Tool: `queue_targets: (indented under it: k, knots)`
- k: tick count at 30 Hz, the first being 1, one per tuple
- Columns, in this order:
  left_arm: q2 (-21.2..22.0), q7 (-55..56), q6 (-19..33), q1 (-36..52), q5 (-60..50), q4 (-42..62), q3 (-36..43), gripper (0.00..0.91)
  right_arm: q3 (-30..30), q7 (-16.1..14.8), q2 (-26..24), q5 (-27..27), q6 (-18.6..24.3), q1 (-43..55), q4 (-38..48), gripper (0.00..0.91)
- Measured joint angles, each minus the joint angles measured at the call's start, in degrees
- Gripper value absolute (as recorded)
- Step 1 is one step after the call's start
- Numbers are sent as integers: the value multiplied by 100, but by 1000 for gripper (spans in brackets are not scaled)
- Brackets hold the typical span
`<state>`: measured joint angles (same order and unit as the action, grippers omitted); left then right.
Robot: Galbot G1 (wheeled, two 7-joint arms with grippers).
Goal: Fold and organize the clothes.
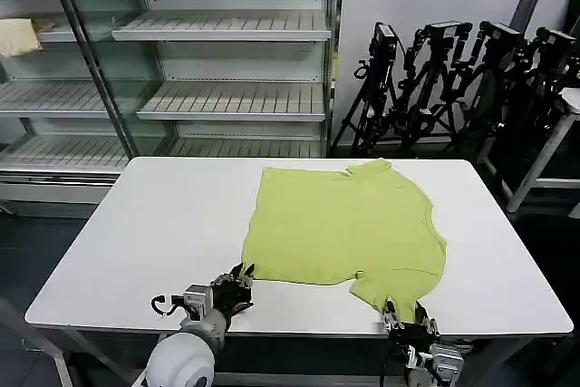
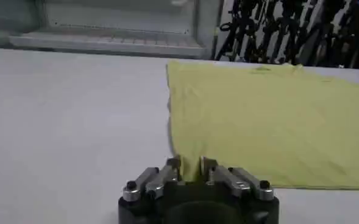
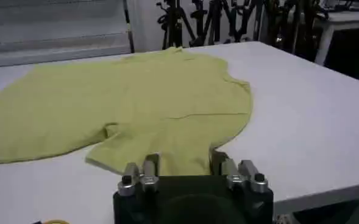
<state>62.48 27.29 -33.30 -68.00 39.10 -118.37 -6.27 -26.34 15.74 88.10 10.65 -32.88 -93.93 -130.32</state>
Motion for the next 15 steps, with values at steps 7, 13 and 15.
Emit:
queue_targets:
  k: [7, 13, 15]
  knots:
    - [7, -20, -14, -24, 62, -76, -75, 20, -41, -38, 2, 111, 19, -51, -113, 0]
    - [6, -29, -10, -108, 75, -257, -192, 20, -132, -99, -39, 137, 126, -151, -351, 0]
    - [5, -29, -8, -151, 72, -342, -242, 20, -179, -122, -67, 162, 163, -198, -475, 0]
